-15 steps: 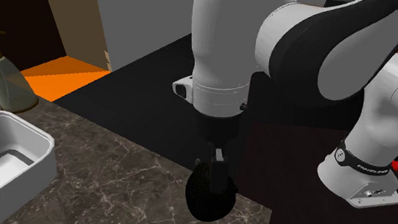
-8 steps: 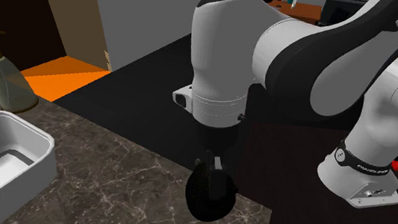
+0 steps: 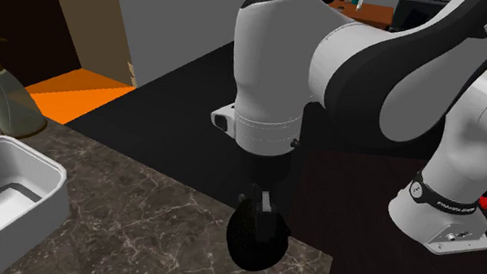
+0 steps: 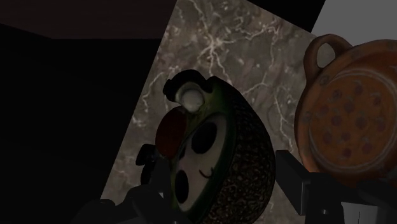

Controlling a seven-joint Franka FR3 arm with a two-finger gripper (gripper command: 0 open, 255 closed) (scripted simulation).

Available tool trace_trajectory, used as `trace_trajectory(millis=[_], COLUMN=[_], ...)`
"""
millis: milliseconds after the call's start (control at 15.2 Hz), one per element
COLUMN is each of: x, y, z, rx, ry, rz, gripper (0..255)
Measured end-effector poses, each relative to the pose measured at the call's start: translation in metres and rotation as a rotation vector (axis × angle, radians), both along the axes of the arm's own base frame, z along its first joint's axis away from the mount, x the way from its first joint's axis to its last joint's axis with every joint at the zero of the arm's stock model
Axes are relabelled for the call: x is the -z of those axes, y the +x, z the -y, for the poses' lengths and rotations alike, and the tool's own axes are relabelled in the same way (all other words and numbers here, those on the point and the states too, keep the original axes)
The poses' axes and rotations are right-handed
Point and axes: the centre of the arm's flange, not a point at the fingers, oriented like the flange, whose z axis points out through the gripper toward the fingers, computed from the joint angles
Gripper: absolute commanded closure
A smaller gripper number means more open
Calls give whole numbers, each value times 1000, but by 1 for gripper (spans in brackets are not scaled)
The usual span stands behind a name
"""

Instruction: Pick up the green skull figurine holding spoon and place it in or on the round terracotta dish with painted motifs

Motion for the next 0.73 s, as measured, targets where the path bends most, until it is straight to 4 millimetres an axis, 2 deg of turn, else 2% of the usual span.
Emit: trace_trajectory(millis=[396,726], x=[-2,-27], y=[0,-1], z=[0,1], rx=[0,0], ry=[0,-1], rz=[-1,-2], gripper=[255,255])
